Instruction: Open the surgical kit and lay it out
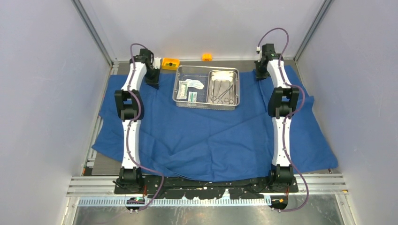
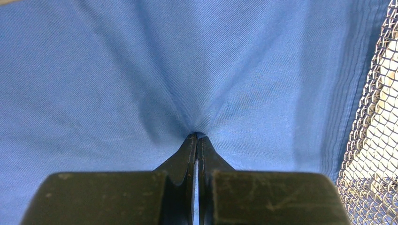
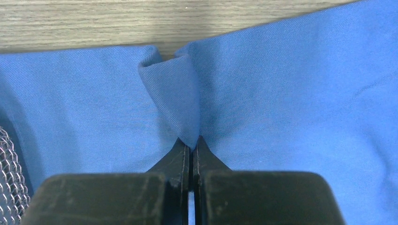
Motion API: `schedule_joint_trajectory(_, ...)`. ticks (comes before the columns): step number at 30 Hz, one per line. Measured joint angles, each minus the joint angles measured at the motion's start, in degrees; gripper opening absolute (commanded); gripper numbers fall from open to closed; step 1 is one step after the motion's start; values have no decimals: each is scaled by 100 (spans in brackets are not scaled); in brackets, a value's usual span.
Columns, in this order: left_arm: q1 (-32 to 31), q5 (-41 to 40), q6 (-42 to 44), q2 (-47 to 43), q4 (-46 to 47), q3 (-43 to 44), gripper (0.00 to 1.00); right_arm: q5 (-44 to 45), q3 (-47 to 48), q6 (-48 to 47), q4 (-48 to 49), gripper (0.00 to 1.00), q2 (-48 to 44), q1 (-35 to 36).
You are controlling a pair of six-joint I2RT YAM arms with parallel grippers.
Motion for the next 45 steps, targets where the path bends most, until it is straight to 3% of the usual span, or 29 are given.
schedule_joint_trajectory(11, -48, -164, 4, 140, 44, 254, 0, 79, 125, -31, 57, 0, 79, 0)
schedule_joint_trajectory(28, -50, -160, 4, 9, 343, -44, 0, 118, 188, -221, 199, 0, 133, 0)
schedule_joint_trajectory(45, -120, -332, 79, 236, 354, 378, 0, 164, 372, -345, 369, 0, 271, 2)
